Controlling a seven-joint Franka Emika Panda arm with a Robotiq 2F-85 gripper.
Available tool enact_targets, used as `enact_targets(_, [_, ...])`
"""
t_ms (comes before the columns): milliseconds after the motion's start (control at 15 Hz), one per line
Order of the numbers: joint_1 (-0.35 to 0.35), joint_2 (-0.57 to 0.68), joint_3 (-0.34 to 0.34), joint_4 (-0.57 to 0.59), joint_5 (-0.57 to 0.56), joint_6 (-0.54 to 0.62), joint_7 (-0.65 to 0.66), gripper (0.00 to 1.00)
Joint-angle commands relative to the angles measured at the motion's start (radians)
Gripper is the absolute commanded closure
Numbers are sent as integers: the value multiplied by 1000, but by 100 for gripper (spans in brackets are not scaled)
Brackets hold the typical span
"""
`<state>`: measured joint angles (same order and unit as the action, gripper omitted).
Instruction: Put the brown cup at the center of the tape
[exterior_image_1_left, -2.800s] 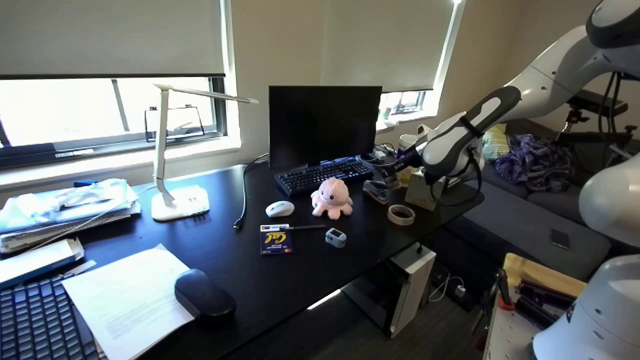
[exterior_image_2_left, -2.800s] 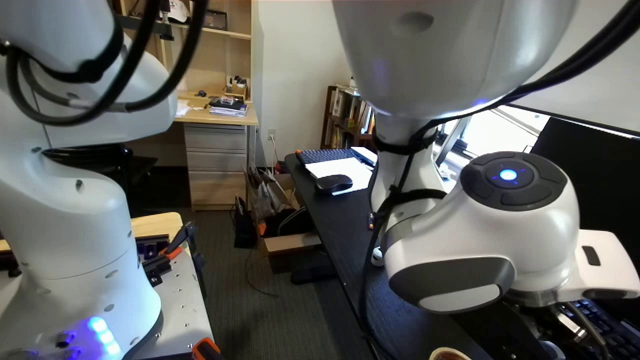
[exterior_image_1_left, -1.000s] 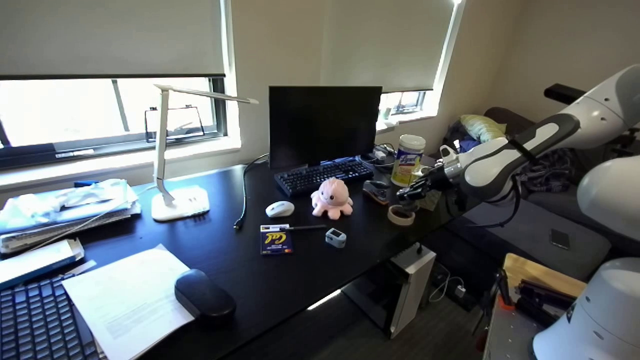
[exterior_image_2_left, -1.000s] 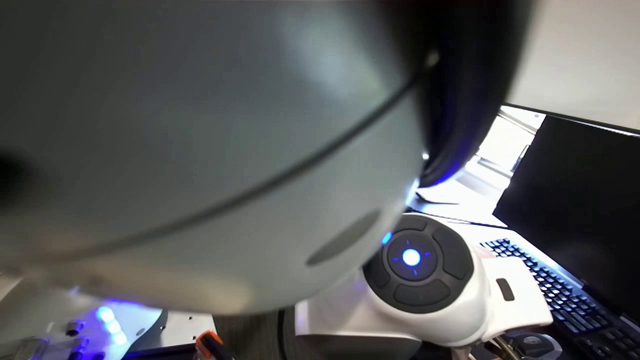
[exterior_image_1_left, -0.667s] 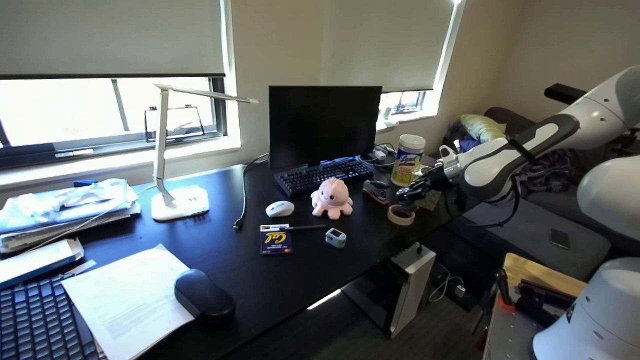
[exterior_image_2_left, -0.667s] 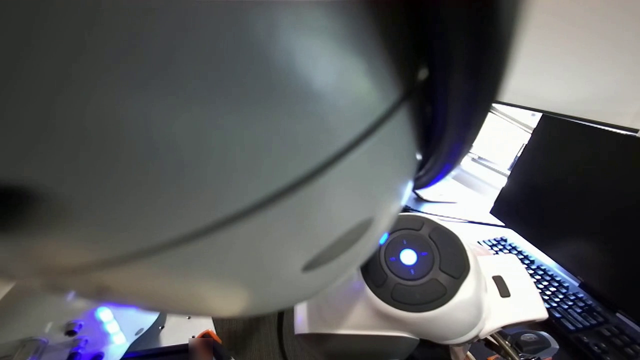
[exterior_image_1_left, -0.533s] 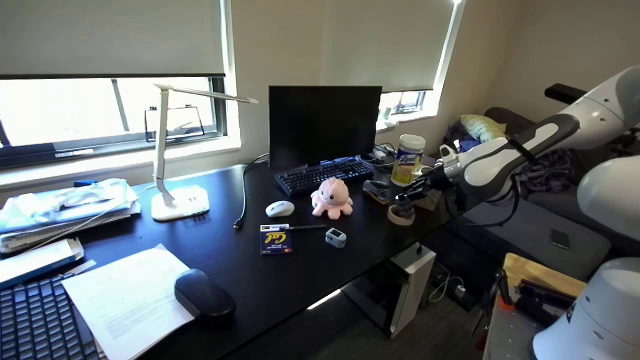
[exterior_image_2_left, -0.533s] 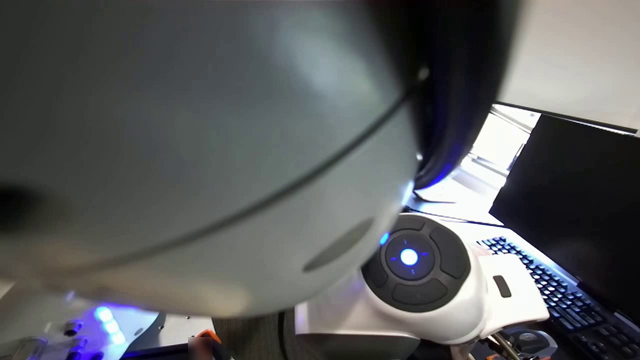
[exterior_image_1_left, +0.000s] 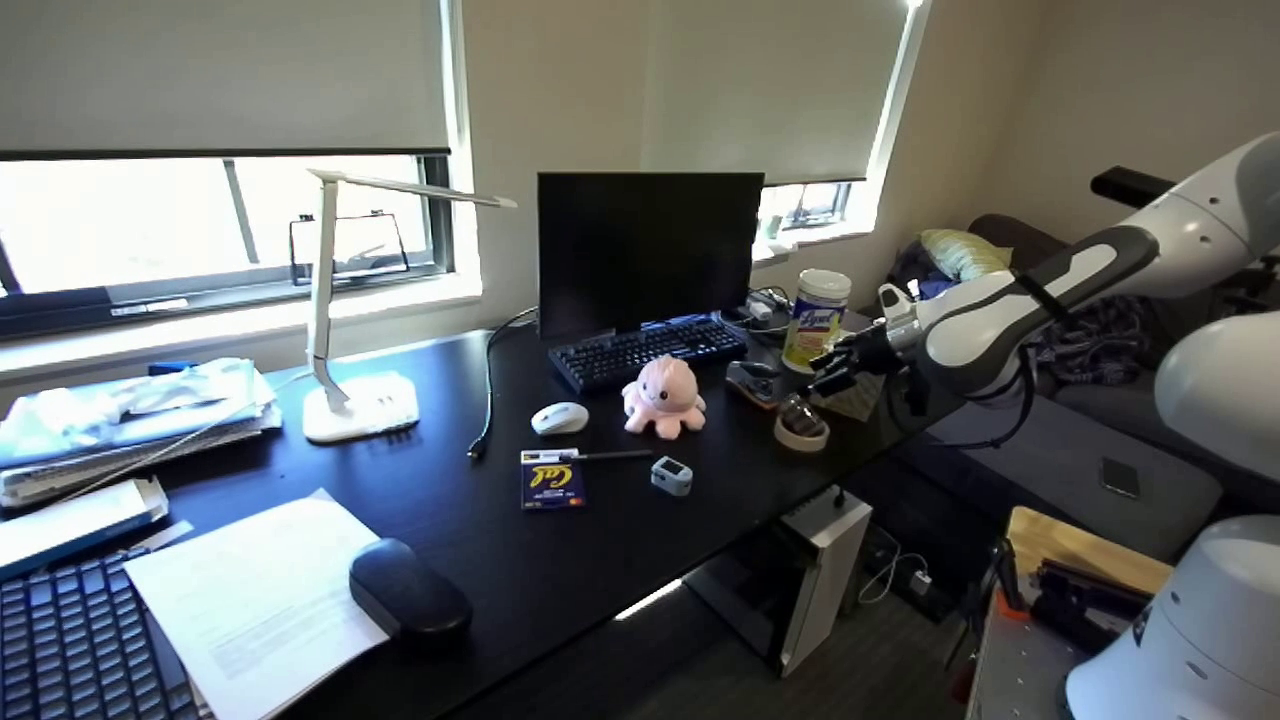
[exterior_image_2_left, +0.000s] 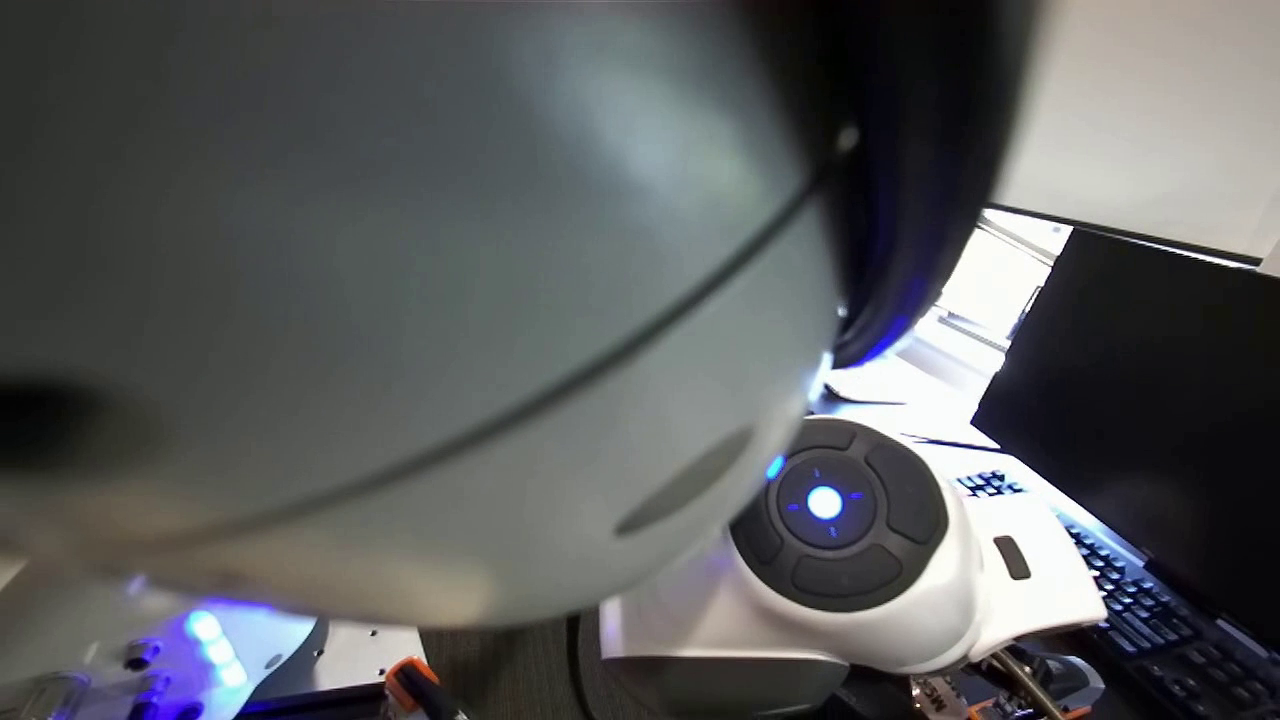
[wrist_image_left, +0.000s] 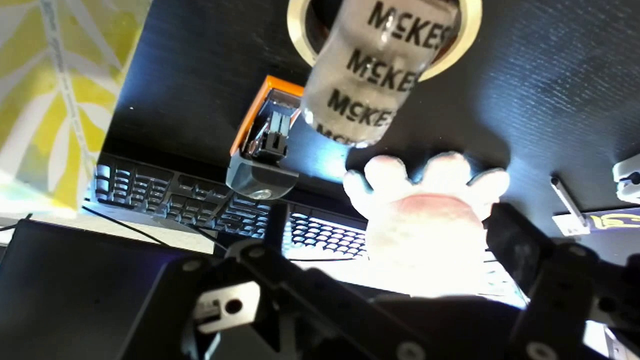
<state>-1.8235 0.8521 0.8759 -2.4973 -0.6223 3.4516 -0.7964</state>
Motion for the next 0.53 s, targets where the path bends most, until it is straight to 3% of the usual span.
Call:
enact_targets(0, [-88, 129, 62, -8, -27, 13, -53, 0])
enact_targets(467, [-159, 112, 172, -127, -35, 10, -36, 0])
